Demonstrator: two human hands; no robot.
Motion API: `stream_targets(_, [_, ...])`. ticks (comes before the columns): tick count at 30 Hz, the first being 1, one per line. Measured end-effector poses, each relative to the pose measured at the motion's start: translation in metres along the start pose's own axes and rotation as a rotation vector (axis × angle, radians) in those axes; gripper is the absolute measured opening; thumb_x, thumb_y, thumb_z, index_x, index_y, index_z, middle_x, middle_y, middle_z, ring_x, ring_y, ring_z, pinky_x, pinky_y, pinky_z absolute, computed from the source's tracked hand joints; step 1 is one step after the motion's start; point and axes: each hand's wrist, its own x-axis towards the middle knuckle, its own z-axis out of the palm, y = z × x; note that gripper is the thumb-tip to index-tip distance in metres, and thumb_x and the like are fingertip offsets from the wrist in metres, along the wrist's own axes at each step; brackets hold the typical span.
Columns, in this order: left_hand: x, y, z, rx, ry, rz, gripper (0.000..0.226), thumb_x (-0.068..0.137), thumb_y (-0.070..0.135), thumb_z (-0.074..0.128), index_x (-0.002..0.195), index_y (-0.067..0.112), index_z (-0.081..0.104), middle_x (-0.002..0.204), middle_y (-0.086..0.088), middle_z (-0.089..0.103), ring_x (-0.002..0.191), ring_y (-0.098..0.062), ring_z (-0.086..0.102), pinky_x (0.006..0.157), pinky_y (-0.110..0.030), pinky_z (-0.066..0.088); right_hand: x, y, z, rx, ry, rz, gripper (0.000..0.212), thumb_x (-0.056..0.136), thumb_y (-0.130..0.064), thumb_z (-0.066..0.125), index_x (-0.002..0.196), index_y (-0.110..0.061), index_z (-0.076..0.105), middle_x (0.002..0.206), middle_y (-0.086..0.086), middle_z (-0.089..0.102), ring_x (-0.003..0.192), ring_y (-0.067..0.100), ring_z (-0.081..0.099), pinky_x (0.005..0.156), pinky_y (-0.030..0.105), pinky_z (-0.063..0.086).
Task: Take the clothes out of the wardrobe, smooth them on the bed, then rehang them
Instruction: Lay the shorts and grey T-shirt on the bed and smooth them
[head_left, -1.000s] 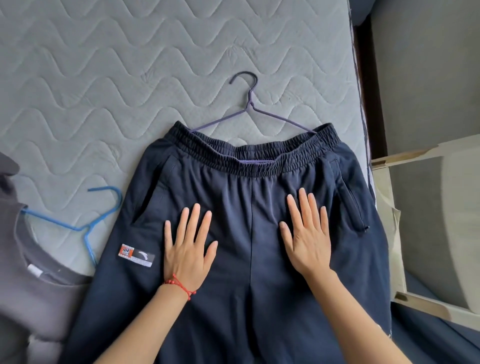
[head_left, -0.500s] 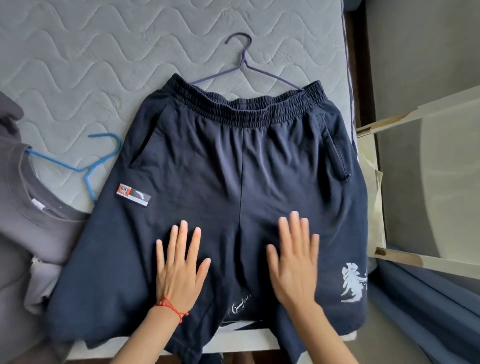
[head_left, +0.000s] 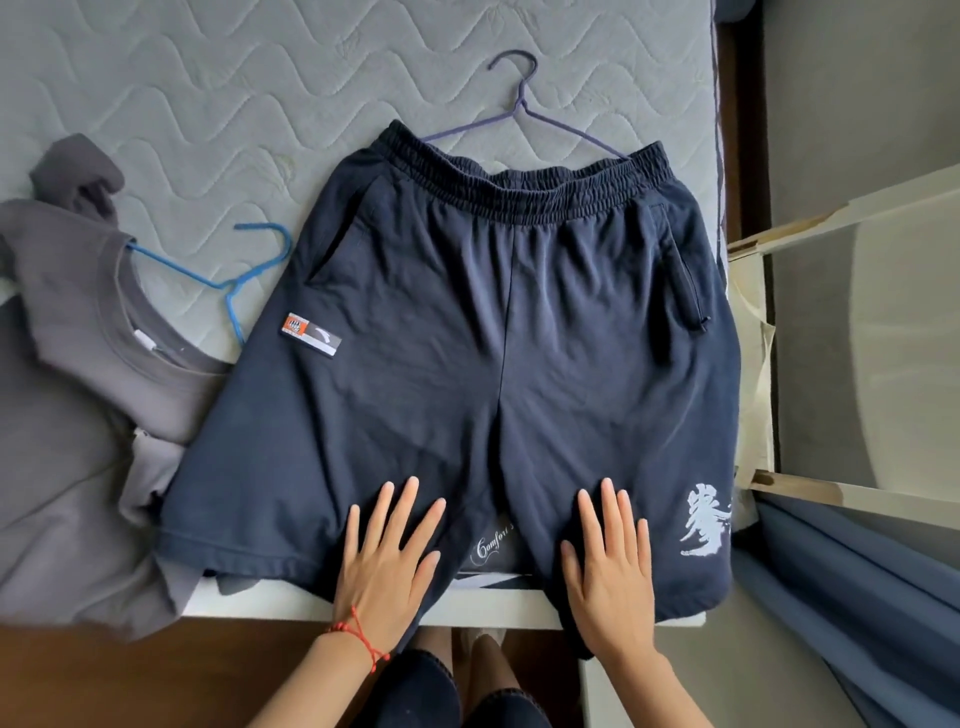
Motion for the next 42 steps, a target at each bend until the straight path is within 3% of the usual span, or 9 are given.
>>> stream_targets(6, [0.018, -0.005, -0.043, -0.188, 0.058, -0.071, 0.047, 0.082, 0.034, 0.037, 0.124, 0.02, 0.05, 0.131, -0.005, 0.057, 0.126, -0.019, 0.035, 0.096, -0.042, 0.046, 0.011, -0.059, -0.028, 0.199, 0.042, -0.049, 0.049, 0.087, -0.032, 0.036, 0.13, -0.011, 0.048, 0.139, 0.009, 0.049, 0.129, 0.02, 0.038, 0.108, 0.031, 0.025])
stream_targets(10, [0.042, -0.038, -0.081, -0.336, 0.256, -0.071, 0.042, 0.082, 0.027, 0.041, 0.114, 0.009, 0.061, 0.124, -0.012, 0.061, 0.121, -0.021, 0.039, 0.097, -0.032, 0.032, 0.023, -0.116, -0.051, 0.34, -0.002, -0.143, 0.046, 0.094, -0.026, 0.046, 0.138, -0.013, 0.041, 0.144, 0.002, 0.042, 0.135, 0.017, 0.036, 0.109, 0.029, 0.028])
stream_targets(17, [0.083, -0.16, -0.123, -0.391, 0.437, -0.062, 0.037, 0.08, 0.02, 0.043, 0.106, 0.003, 0.064, 0.109, -0.017, 0.066, 0.106, -0.022, 0.047, 0.09, -0.033, 0.036, 0.047, -0.219, -0.07, 0.426, -0.017, -0.158, 0.054, 0.087, -0.042, 0.03, 0.128, -0.014, 0.052, 0.133, -0.001, 0.053, 0.124, 0.016, 0.046, 0.099, 0.019, 0.031])
stream_targets(21, [0.115, -0.242, -0.134, -0.38, 0.327, 0.011, 0.036, 0.075, 0.016, 0.042, 0.098, 0.002, 0.066, 0.099, -0.018, 0.067, 0.098, -0.02, 0.047, 0.086, -0.035, 0.042, 0.065, -0.285, -0.05, 0.411, 0.081, -0.155, 0.05, 0.086, -0.04, 0.034, 0.115, -0.01, 0.061, 0.115, 0.005, 0.065, 0.106, 0.024, 0.06, 0.088, 0.022, 0.038])
stream_targets(25, [0.154, -0.323, -0.142, -0.239, 0.204, 0.068, 0.037, 0.072, 0.02, 0.04, 0.093, 0.008, 0.069, 0.097, -0.012, 0.07, 0.099, -0.02, 0.056, 0.071, -0.04, 0.056, 0.09, -0.357, -0.026, 0.472, -0.003, -0.062, 0.032, 0.093, -0.021, 0.049, 0.123, -0.011, 0.055, 0.124, 0.006, 0.058, 0.117, 0.025, 0.051, 0.093, 0.031, 0.039])
stream_targets(28, [0.188, -0.366, -0.145, -0.086, 0.184, 0.125, 0.032, 0.076, 0.014, 0.051, 0.103, 0.009, 0.068, 0.109, -0.011, 0.068, 0.106, -0.026, 0.064, 0.082, -0.041, 0.051, 0.114, -0.394, -0.007, 0.463, -0.003, -0.045, 0.034, 0.09, -0.013, 0.05, 0.124, -0.008, 0.053, 0.123, 0.01, 0.057, 0.116, 0.029, 0.051, 0.093, 0.035, 0.039])
stream_targets(32, [0.224, -0.395, -0.14, 0.011, 0.047, 0.152, 0.039, 0.092, 0.02, 0.048, 0.131, 0.017, 0.049, 0.141, 0.0, 0.046, 0.134, -0.017, 0.036, 0.107, -0.037, 0.023, 0.132, -0.417, 0.014, 0.292, -0.043, 0.011, 0.041, 0.09, -0.01, 0.041, 0.131, -0.007, 0.046, 0.126, 0.013, 0.053, 0.113, 0.034, 0.049, 0.091, 0.039, 0.039])
stream_targets(38, [0.24, -0.409, -0.151, 0.133, -0.033, 0.162, 0.031, 0.093, 0.029, 0.047, 0.119, 0.015, 0.058, 0.127, -0.008, 0.054, 0.121, -0.026, 0.042, 0.098, -0.035, 0.027, 0.137, -0.428, 0.013, 0.028, -0.043, 0.125, 0.03, 0.087, -0.005, 0.038, 0.116, -0.007, 0.049, 0.117, 0.012, 0.055, 0.11, 0.031, 0.049, 0.084, 0.037, 0.033])
stream_targets(42, [0.224, -0.431, -0.162, 0.076, 0.006, 0.167, 0.027, 0.088, 0.025, 0.056, 0.106, 0.008, 0.066, 0.114, -0.013, 0.061, 0.114, -0.028, 0.048, 0.098, -0.034, 0.026, 0.133, -0.42, 0.009, -0.045, -0.096, 0.052, 0.028, 0.087, -0.005, 0.037, 0.108, -0.009, 0.055, 0.112, 0.009, 0.059, 0.107, 0.028, 0.051, 0.082, 0.034, 0.03])
